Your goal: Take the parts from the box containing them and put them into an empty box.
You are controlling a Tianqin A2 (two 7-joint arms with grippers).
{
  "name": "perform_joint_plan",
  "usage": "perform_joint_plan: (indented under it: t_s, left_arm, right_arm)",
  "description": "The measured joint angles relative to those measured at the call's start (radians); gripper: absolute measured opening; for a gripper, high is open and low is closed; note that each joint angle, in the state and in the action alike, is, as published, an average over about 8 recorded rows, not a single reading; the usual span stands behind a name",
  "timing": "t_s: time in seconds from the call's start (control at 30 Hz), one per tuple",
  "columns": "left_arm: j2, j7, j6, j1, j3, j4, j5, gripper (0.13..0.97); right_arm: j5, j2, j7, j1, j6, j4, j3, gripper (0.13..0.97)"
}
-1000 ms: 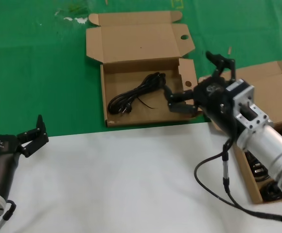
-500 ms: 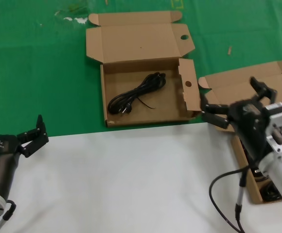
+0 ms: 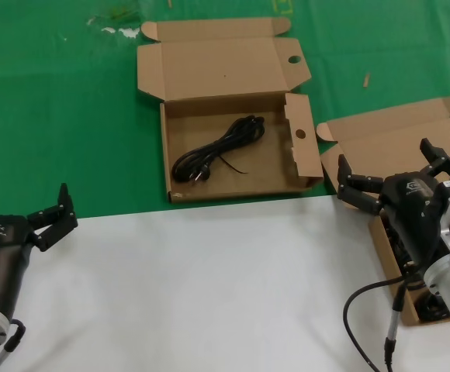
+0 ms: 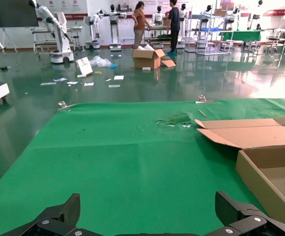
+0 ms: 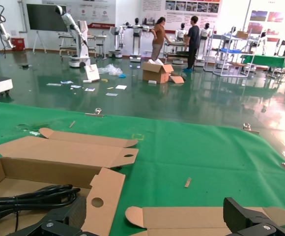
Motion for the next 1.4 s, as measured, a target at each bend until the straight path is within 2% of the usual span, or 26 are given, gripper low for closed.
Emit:
perform_joint_plan:
  t_s: [1.4]
  left_arm:
    - [0.000,0.000,0.000,0.000,0.000,0.000,0.000,0.966]
  right_arm:
    - [0.000,0.000,0.000,0.000,0.000,0.000,0.000,0.966]
